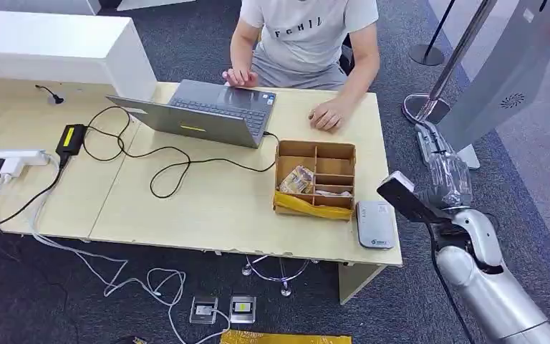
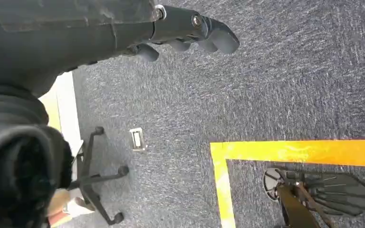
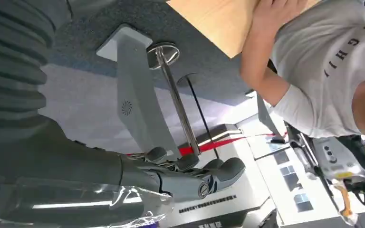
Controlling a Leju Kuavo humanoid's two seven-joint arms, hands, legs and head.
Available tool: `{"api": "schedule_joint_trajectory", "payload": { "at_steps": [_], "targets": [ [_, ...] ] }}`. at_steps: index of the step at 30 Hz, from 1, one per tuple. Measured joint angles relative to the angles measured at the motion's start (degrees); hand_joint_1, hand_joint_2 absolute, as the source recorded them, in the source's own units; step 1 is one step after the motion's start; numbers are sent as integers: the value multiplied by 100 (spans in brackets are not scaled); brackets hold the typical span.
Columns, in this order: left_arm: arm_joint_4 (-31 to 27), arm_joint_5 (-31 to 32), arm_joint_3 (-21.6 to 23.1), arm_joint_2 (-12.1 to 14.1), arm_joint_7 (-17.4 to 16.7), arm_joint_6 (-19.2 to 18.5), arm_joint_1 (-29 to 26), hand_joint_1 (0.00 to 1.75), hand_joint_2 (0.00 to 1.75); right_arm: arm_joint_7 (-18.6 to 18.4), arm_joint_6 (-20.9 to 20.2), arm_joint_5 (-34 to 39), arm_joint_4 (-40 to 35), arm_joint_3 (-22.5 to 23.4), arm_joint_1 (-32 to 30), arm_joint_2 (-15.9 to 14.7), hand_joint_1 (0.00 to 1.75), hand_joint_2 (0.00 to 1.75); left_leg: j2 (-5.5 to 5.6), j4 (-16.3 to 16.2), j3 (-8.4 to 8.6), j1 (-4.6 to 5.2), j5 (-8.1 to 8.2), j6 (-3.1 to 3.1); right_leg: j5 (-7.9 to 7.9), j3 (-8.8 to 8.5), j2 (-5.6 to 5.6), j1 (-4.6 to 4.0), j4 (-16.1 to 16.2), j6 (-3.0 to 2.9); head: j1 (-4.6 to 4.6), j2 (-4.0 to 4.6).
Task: Pass the card to the sensor for recognition and then transmit it.
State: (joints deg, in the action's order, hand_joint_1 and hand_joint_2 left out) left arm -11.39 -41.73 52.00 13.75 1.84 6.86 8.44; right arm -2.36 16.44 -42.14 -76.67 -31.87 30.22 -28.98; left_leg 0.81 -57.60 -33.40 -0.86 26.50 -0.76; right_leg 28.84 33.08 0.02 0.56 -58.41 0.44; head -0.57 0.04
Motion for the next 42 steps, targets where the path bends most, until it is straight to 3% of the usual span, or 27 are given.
{"api": "schedule_joint_trajectory", "payload": {
  "at_steps": [9,15,24,42],
  "targets": [
    [0,-87,0,-9,-50,53,1,0,0,-9,39,-330,-247,-105,-219,-13,0,175,1,0,-2,1,0,0,0,-1,0,1,0,0,0,0],
    [0,-116,0,-24,-92,131,13,0,0,236,439,-820,150,-271,-226,194,0,175,2,2,-4,0,0,0,1,-1,0,-1,-1,0,-2,0],
    [0,-133,0,-55,-153,157,20,0,0,302,490,-627,909,-505,-217,660,0,175,4,2,-5,0,0,0,1,0,-1,0,-2,0,0,-2],
    [0,-131,2,-72,-203,144,19,0,0,11,267,-398,1235,-724,-273,883,0,175,4,2,-4,0,0,0,2,0,0,0,-1,0,2,0]
  ]
}}
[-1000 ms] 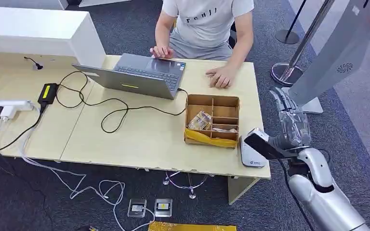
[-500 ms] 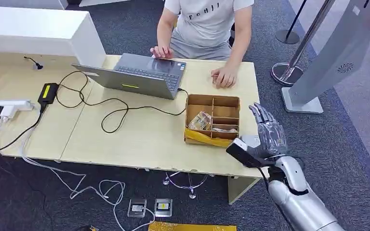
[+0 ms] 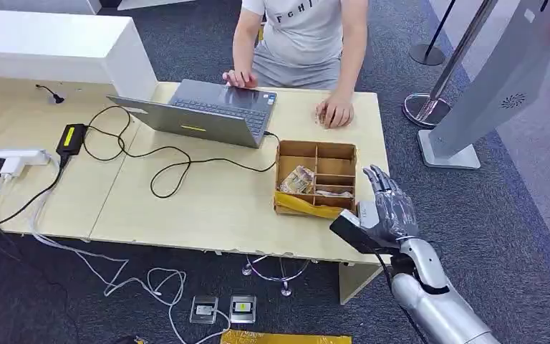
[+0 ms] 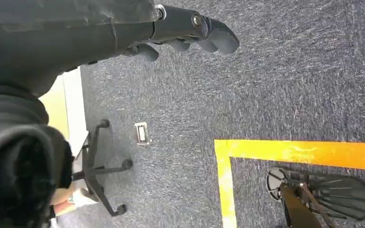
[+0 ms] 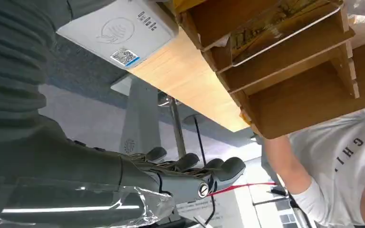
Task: Pass the card to the sensor for recognition and then transmit it.
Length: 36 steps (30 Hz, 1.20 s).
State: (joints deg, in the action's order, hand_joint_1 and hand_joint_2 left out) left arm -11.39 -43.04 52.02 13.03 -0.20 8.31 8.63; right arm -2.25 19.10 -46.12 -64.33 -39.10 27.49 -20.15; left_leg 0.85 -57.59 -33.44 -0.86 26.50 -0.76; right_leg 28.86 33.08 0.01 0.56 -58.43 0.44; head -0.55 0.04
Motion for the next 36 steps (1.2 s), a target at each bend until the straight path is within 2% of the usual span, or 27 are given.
{"api": "schedule_joint_trajectory", "payload": {
  "at_steps": [16,29,36],
  "targets": [
    [0,-2,28,0,17,-7,-1,0,0,4,-41,-229,-7,-164,24,297,0,175,0,0,0,0,0,0,0,-1,0,0,0,0,-2,0],
    [0,-7,35,13,26,-7,-6,0,0,-146,-61,-710,-147,-201,65,304,0,175,0,0,1,0,0,0,0,-1,0,0,0,0,0,0],
    [0,-26,81,13,26,-17,-7,0,0,-267,-313,-793,-267,-201,142,306,0,175,0,0,0,0,0,0,0,-1,0,0,0,0,0,0]
  ]
}}
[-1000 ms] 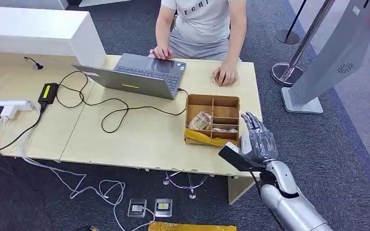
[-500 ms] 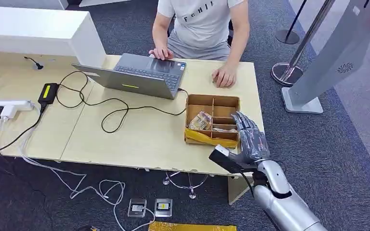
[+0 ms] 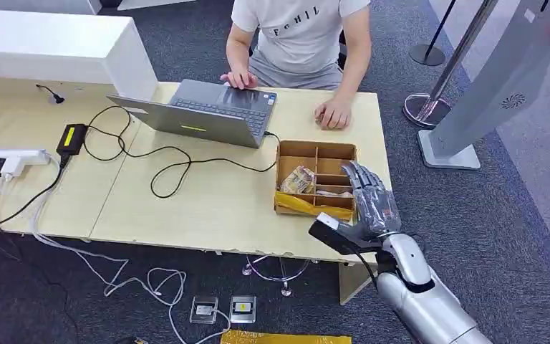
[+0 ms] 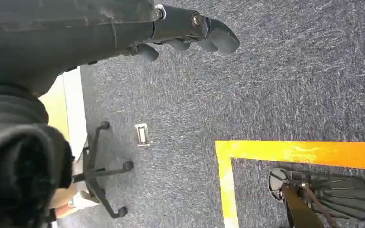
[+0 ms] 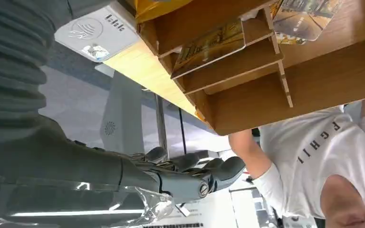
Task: Pass the card to the sensor for recognition and then transmit it.
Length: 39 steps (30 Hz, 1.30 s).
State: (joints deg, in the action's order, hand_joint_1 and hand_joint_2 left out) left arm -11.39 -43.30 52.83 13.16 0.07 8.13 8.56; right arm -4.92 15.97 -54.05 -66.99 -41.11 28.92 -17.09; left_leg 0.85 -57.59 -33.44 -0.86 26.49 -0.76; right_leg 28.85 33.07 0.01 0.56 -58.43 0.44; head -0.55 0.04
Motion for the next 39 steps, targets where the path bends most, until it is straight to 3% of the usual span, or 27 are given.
{"api": "schedule_joint_trajectory", "payload": {
  "at_steps": [10,39],
  "targets": [
    [15,-33,42,0,0,0,0,0,0,-232,-539,-164,-260,2,58,85,0,175,0,0,0,0,0,0,0,0,0,0,0,0,0,0],
    [17,-42,57,2,-68,7,-2,0,0,-494,-1248,-555,-616,173,48,190,0,175,0,0,2,0,0,0,0,0,1,0,0,0,-2,0]
  ]
}}
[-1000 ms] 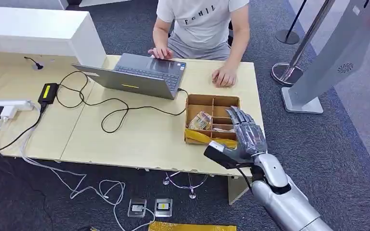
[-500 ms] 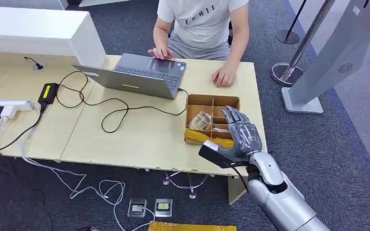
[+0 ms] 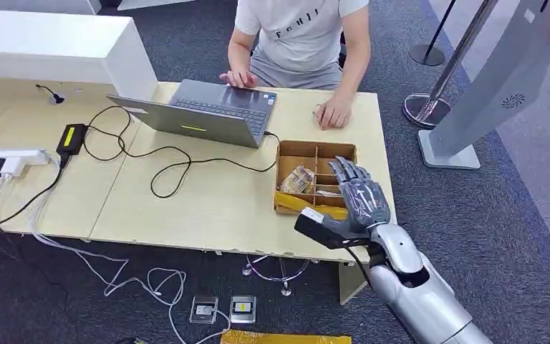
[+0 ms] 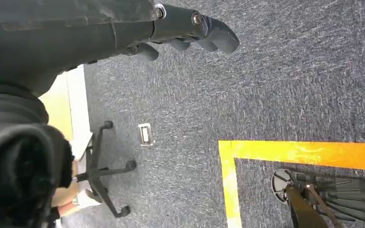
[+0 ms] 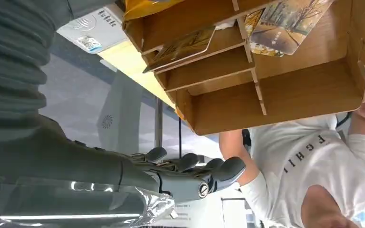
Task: Pass the card to the sensor for recognition and then transmit it.
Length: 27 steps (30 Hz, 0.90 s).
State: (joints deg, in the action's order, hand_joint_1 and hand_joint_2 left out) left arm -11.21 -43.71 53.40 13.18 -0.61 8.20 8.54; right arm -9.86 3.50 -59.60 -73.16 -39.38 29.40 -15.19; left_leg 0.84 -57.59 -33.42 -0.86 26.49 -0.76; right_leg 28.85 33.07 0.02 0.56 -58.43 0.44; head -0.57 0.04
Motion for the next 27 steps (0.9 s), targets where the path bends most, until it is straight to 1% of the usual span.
{"api": "schedule_joint_trajectory", "payload": {
  "at_steps": [8,13,27],
  "targets": [
    [15,31,96,0,0,-9,0,0,0,-22,-55,-83,-61,85,-54,11,0,175,0,0,-1,0,0,0,0,0,-1,0,0,0,0,0],
    [15,46,138,-2,0,-13,2,0,0,83,171,-179,52,120,-64,79,0,175,-1,0,0,0,0,0,0,1,0,0,0,0,0,0],
    [15,52,227,-2,0,-11,2,0,0,190,450,-258,547,179,-71,245,0,175,-1,0,-1,0,0,0,0,1,0,0,0,0,0,0]
  ]
}}
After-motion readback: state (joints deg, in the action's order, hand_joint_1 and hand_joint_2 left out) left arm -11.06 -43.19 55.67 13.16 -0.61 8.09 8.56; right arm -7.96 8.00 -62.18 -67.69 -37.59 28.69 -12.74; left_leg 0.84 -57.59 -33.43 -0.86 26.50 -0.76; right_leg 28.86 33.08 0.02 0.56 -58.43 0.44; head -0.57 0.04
